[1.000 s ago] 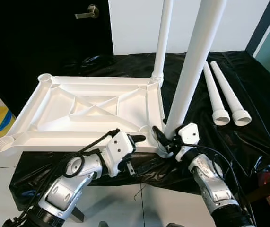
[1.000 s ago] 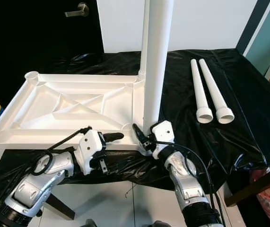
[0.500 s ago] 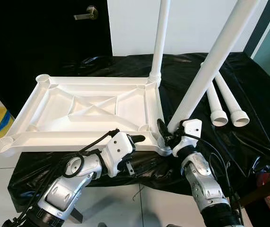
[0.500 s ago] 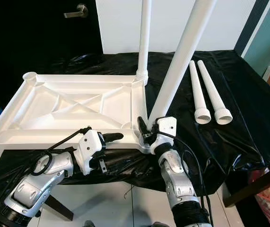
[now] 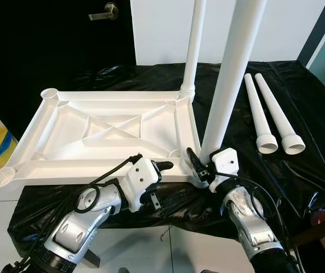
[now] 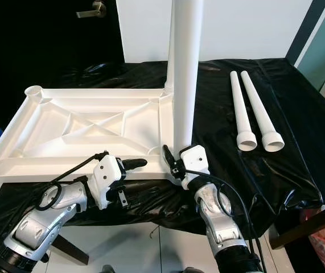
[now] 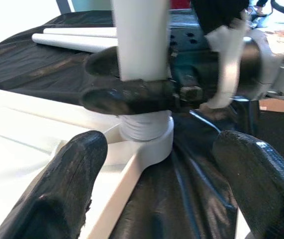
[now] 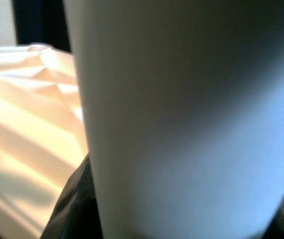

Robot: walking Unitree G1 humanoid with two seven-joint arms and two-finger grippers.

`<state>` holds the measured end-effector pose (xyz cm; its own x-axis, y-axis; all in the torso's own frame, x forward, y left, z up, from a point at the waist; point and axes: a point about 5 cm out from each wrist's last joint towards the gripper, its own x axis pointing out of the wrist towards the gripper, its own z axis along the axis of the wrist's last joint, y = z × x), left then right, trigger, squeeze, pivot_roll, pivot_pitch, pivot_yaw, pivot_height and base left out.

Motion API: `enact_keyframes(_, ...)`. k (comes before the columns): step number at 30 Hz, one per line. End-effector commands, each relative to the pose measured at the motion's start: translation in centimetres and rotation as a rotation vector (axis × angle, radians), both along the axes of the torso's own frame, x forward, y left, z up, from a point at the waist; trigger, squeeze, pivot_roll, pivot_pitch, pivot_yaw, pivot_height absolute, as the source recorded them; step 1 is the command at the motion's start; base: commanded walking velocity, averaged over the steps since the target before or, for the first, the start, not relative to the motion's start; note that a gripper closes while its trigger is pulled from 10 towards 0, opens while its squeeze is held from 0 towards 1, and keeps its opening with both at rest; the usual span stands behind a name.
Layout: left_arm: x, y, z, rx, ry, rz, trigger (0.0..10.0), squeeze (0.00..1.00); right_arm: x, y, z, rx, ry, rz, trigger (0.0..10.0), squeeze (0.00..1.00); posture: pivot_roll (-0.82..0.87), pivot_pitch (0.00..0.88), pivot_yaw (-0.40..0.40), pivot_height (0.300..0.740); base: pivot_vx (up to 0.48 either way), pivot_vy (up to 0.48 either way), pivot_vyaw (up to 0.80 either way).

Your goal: Building children table

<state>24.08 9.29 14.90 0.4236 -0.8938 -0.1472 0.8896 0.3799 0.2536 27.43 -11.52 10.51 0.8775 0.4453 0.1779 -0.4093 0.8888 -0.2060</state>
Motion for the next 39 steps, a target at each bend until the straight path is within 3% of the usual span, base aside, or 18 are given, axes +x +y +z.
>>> enact_keyframes(1,-0.1,0.2,0.0,0.027,0.009,-0.032,10.0,0.00,-0.7,-0.7,-2.8,-0.049,0.131,-0.006,10.0,0.00,-0.01,0.039,-0.002,0.740,0.000,0.000,0.00)
enact_keyframes(10,-0.1,0.2,0.0,0.028,0.007,-0.033,10.0,0.00,-0.6,-0.8,-3.4,0.002,0.186,-0.020,10.0,0.00,0.00,0.043,-0.002,0.740,0.000,0.000,0.00)
enact_keyframes(15,-0.1,0.2,0.0,0.028,0.009,-0.030,10.0,0.00,0.2,-1.4,-3.9,0.071,0.280,-0.120,10.0,0.00,0.00,0.044,-0.004,0.740,0.000,0.000,0.00)
enact_keyframes(26,-0.2,0.2,0.1,0.025,0.010,-0.029,10.0,0.00,0.6,-1.3,-4.2,0.134,0.347,-0.179,10.0,0.00,0.00,0.046,-0.008,0.740,0.000,0.000,0.00)
enact_keyframes(31,-0.3,0.2,0.0,0.024,0.012,-0.027,10.0,0.00,0.8,-1.8,-5.1,0.201,0.456,-0.291,10.0,0.00,0.00,0.050,-0.010,0.740,0.000,0.000,0.00)
enact_keyframes(39,-0.3,0.2,0.0,0.023,0.012,-0.025,10.0,0.00,0.7,-1.2,-4.3,0.115,0.375,-0.239,10.0,0.00,0.00,0.052,-0.011,0.740,0.000,0.000,0.00)
